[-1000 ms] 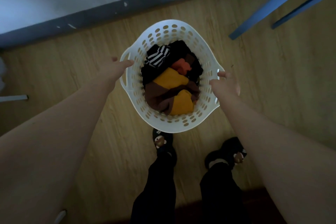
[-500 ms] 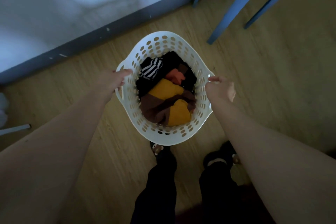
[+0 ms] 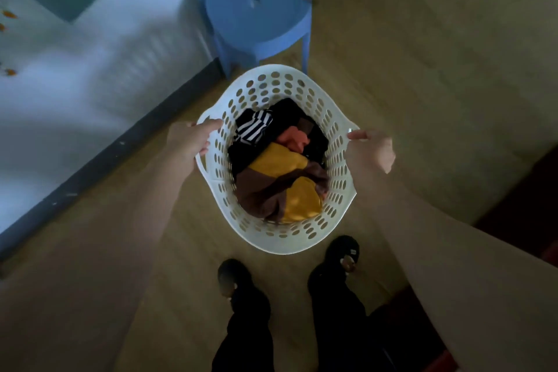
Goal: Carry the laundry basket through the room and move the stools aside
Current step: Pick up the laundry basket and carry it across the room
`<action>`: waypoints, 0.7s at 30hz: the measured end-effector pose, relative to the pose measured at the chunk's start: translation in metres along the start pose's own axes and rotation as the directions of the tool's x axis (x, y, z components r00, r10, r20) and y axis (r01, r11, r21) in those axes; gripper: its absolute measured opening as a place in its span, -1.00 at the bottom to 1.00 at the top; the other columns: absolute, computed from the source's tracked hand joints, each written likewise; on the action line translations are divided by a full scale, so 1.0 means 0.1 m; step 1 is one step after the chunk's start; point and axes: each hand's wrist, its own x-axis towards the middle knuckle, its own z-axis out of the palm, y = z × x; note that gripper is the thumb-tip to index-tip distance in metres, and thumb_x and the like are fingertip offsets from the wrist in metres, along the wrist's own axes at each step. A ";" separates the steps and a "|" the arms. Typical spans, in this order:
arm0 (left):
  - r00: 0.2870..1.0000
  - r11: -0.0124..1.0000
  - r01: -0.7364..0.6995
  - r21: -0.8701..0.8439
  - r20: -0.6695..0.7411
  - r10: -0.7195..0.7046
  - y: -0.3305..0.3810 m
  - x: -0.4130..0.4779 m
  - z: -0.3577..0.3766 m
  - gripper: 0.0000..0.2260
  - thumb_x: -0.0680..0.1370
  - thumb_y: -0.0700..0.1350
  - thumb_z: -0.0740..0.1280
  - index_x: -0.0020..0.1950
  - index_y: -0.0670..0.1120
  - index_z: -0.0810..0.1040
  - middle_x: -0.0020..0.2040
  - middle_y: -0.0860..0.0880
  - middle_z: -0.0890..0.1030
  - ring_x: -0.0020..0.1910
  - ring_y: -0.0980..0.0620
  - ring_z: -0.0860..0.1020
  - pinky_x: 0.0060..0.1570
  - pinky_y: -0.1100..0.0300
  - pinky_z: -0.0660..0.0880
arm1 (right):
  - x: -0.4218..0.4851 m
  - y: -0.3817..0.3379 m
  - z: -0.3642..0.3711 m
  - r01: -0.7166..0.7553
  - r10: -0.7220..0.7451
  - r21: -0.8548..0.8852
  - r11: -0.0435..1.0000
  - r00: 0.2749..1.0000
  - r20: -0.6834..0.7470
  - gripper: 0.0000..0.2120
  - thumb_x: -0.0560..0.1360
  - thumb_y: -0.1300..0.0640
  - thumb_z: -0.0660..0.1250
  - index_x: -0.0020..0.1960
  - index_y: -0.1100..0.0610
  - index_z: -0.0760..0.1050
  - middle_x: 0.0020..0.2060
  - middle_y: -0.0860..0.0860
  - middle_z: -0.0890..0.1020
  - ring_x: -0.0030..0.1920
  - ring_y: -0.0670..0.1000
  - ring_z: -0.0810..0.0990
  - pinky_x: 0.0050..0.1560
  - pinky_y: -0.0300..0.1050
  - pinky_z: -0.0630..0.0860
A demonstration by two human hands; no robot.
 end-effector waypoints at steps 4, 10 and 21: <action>0.998 0.999 -0.048 0.003 0.033 0.048 0.68 -0.27 0.63 -0.34 0.34 0.07 0.50 0.32 -0.25 0.48 0.18 -0.24 0.60 0.06 -0.13 0.61 0.17 0.03 0.54 | 0.46 -0.17 -0.72 -0.027 0.030 0.079 0.996 0.999 -0.035 -0.65 0.36 0.33 0.13 -0.25 -0.06 0.55 -0.18 0.00 0.61 -0.13 0.11 0.62 -0.13 0.01 0.62; 0.981 0.991 -0.136 0.000 0.138 0.135 1.69 -0.59 1.74 -0.60 0.35 -0.02 0.51 0.05 -0.23 0.54 -0.07 -0.18 0.48 -0.29 0.00 0.41 -0.03 0.11 0.46 | 1.20 -0.34 -1.76 -0.058 0.090 0.189 0.980 0.981 -0.170 -0.66 0.40 0.30 0.14 -0.36 -0.08 0.48 -0.34 -0.10 0.51 -0.18 0.12 0.61 -0.17 0.00 0.60; 0.900 0.945 -0.315 0.090 0.345 0.268 3.24 -0.70 3.45 -0.31 0.31 0.04 0.49 0.22 -0.44 0.46 -0.38 -0.08 0.37 -0.43 0.02 0.36 -0.26 0.14 0.39 | 2.52 -0.76 -2.99 -0.074 0.157 0.272 0.959 0.942 -0.297 -0.65 0.38 0.32 0.14 -0.34 -0.08 0.52 -0.29 -0.11 0.55 -0.07 0.15 0.66 -0.05 0.13 0.63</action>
